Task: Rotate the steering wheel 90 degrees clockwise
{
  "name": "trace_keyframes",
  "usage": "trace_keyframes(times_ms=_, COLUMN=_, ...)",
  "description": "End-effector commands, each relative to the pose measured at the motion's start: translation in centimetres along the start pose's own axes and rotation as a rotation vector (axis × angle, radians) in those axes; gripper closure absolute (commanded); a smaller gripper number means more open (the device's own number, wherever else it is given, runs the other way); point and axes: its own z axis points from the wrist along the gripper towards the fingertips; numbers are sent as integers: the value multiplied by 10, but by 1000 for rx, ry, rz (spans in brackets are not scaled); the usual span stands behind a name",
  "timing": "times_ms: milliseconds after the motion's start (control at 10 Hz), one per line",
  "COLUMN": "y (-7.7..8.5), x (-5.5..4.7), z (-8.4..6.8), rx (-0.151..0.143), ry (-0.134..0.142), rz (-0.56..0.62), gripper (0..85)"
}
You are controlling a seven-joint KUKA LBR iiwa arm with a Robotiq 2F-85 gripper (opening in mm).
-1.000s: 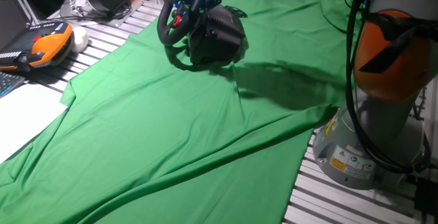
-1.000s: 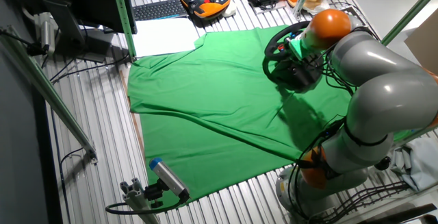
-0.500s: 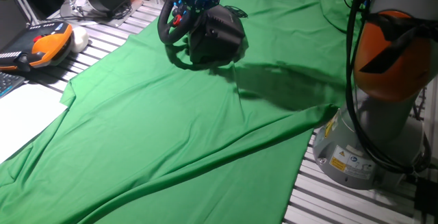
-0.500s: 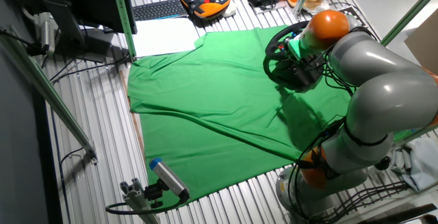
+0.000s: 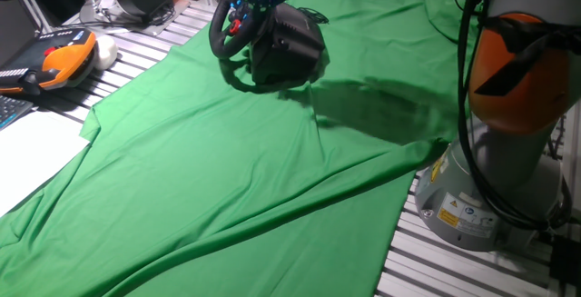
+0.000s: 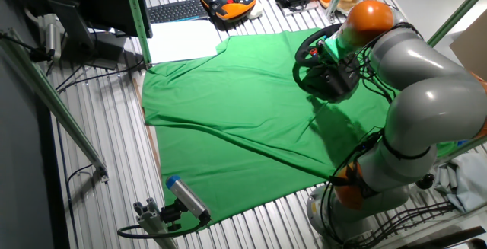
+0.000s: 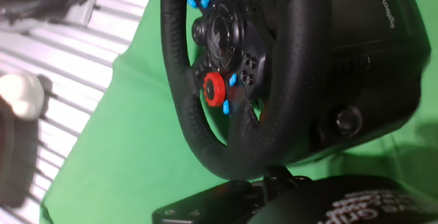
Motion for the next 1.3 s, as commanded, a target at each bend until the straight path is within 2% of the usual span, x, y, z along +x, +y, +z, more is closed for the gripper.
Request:
trace_keyframes(times_ms=0, y=-1, x=-1, z=-4, rx=7, ry=11, rz=-17, gripper=850)
trace_keyframes(times_ms=100, y=0, x=-4, z=-8, rx=17, ry=21, rz=-40, gripper=850)
trace_keyframes(times_ms=200, y=1, x=-9, z=-11, rx=24, ry=32, rz=-58, gripper=680)
trace_keyframes(times_ms=300, y=2, x=-15, z=-14, rx=24, ry=49, rz=-70, gripper=680)
trace_keyframes(times_ms=400, y=2, x=-15, z=-14, rx=25, ry=50, rz=-75, gripper=680)
trace_keyframes(times_ms=600, y=2, x=-15, z=-14, rx=31, ry=31, rz=-79, gripper=680)
trace_keyframes(times_ms=700, y=2, x=-15, z=-14, rx=43, ry=41, rz=-83, gripper=680)
trace_keyframes(times_ms=800, y=2, x=-15, z=-14, rx=43, ry=51, rz=-83, gripper=680)
trace_keyframes(times_ms=900, y=2, x=-15, z=-14, rx=45, ry=44, rz=-85, gripper=680)
trace_keyframes(times_ms=1100, y=2, x=-15, z=-14, rx=42, ry=54, rz=-92, gripper=680)
trace_keyframes(times_ms=1200, y=2, x=-15, z=-14, rx=46, ry=41, rz=-97, gripper=680)
